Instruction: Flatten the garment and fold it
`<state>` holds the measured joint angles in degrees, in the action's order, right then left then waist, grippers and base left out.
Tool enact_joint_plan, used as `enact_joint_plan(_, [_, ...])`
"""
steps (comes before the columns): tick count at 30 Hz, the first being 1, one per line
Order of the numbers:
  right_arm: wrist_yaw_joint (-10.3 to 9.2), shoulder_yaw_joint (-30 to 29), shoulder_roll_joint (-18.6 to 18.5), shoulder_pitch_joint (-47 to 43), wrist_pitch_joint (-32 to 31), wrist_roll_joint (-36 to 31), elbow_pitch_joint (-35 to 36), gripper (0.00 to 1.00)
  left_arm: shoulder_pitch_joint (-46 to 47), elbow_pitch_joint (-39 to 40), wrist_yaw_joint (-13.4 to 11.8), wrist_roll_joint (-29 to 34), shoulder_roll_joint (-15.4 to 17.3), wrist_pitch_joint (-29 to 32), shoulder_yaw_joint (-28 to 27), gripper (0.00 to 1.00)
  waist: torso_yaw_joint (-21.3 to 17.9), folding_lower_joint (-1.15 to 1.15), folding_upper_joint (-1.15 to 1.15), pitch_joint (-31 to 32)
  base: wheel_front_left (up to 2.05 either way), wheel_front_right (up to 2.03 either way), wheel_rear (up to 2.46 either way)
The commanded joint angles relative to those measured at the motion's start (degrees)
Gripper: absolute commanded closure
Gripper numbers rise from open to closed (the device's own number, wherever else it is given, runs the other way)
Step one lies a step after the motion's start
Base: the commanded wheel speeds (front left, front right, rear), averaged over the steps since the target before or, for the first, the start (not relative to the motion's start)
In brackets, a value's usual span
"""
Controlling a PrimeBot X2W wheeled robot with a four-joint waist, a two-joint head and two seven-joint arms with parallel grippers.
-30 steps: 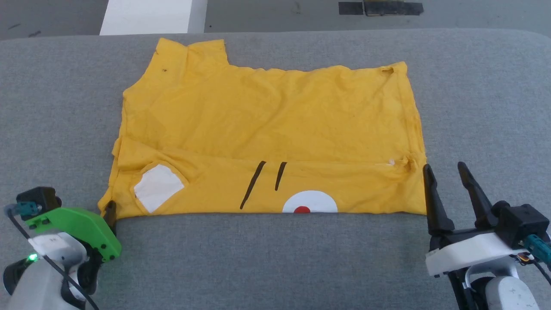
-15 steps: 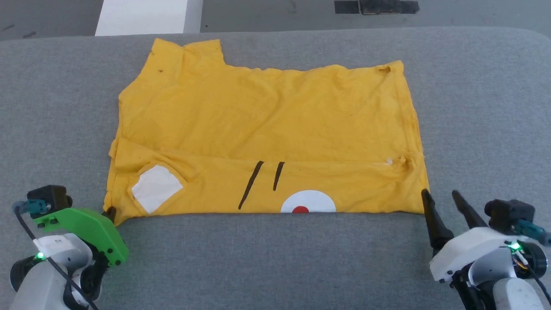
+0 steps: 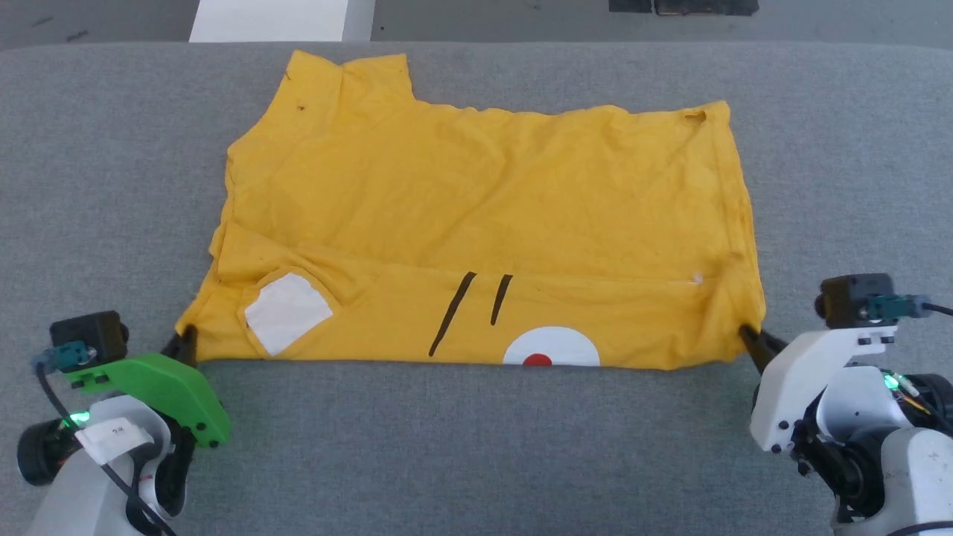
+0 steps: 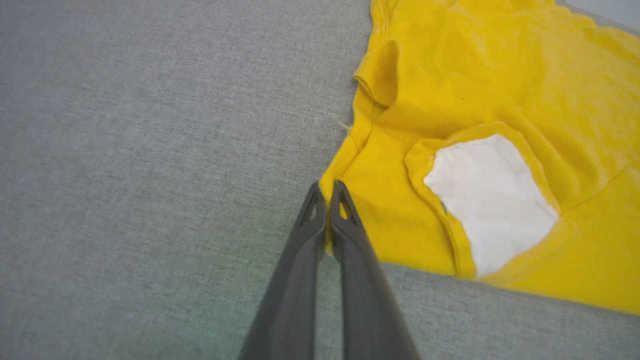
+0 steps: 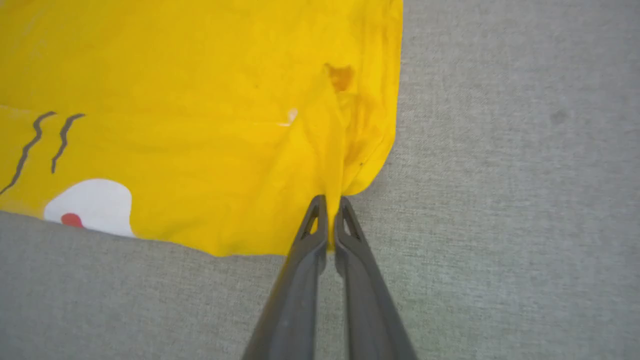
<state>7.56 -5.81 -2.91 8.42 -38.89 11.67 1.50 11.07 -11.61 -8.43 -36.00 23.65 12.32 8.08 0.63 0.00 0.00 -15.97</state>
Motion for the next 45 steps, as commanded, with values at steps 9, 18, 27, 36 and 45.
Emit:
enact_joint_plan(9, [-0.08, -3.06, 0.03, -9.73, 5.21, 3.25, 9.63, 1.00, -7.29, 4.69, -3.29, 2.16, 2.59, -3.34, -2.45, 1.00, 0.24, 0.00, 0.00, 4.86, 0.00, 0.00, 0.00])
enact_joint_plan(18, [-0.08, -4.85, 0.03, -19.33, 0.35, 4.88, 10.14, 1.00, -17.11, 9.27, -5.35, 0.72, 2.36, 1.27, -1.33, 1.00, 0.18, 0.00, 0.00, 5.90, 0.00, 0.00, 0.00])
enact_joint_plan(27, [-0.08, -2.92, 0.03, -19.47, 4.87, 5.54, -0.07, 1.00, -16.85, 3.16, -3.37, -0.21, 0.54, 1.81, 1.46, 1.00, 0.04, 0.00, 0.00, 5.79, 0.00, 0.00, 0.00])
enact_joint_plan(36, [-0.08, -2.07, 0.03, -18.64, 14.75, 5.91, 1.86, 0.00, -14.61, 3.22, -1.35, 0.74, 1.38, -2.06, 1.48, 0.00, -0.13, 0.00, 0.00, 6.97, 0.00, 0.00, 0.00])
enact_joint_plan(45, [-0.08, -0.55, 0.03, -13.33, 38.53, 0.80, 5.78, 0.00, -2.62, 7.64, 3.08, 9.03, 6.16, -12.40, 3.02, 0.00, -1.00, 0.00, 0.00, 4.09, 0.00, 0.00, 0.00])
